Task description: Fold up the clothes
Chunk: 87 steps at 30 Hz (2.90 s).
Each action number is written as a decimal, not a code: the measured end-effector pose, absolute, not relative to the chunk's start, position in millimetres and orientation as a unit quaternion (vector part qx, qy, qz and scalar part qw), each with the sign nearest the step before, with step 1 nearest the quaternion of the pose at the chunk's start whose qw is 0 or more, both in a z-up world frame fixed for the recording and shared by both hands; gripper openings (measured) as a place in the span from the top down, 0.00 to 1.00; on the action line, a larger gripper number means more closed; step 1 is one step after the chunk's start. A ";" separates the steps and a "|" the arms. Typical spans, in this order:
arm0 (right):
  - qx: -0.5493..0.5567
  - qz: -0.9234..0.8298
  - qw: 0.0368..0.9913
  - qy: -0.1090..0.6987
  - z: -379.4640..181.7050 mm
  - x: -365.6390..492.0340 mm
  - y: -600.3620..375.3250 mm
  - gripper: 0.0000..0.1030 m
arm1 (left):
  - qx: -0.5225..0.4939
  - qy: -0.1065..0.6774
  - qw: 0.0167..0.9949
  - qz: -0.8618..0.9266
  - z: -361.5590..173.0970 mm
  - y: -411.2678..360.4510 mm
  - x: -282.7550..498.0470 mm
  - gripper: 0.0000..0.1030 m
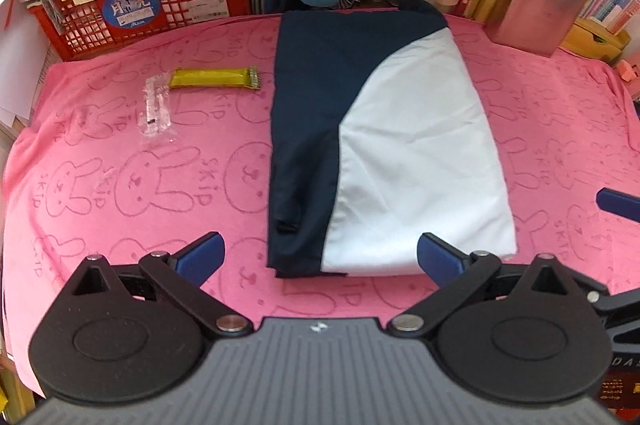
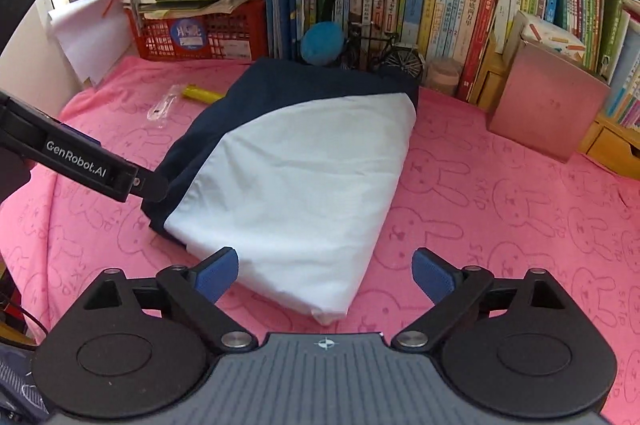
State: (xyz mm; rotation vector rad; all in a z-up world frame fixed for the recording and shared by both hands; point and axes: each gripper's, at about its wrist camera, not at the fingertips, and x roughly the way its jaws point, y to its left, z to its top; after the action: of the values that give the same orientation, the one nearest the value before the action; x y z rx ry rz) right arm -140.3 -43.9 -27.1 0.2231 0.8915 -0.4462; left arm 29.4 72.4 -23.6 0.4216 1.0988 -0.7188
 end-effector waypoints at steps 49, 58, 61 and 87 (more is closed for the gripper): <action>0.089 -0.187 0.899 0.385 -8.1 -161.1 -23.4 0.00 | 0.174 0.528 0.749 -0.361 -12.6 76.9 -2.5 0.00; 0.088 -0.186 0.899 0.387 -8.7 -160.7 -22.7 0.00 | 0.154 0.557 0.732 -0.360 -26.3 73.3 3.7 0.00; 0.089 -0.187 0.898 0.389 -9.2 -161.0 -22.8 0.00 | 0.170 0.555 0.735 -0.351 -31.3 70.3 3.2 0.00; 0.089 -0.195 0.898 0.384 -4.4 -164.6 -25.5 0.00 | 0.160 0.479 0.788 -0.351 1.8 72.1 -2.7 0.01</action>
State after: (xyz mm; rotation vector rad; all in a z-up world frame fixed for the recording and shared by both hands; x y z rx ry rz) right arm -164.6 -25.5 -4.4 0.1847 0.7953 -0.4046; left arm -2.7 72.1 1.8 0.3451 1.0314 -0.7571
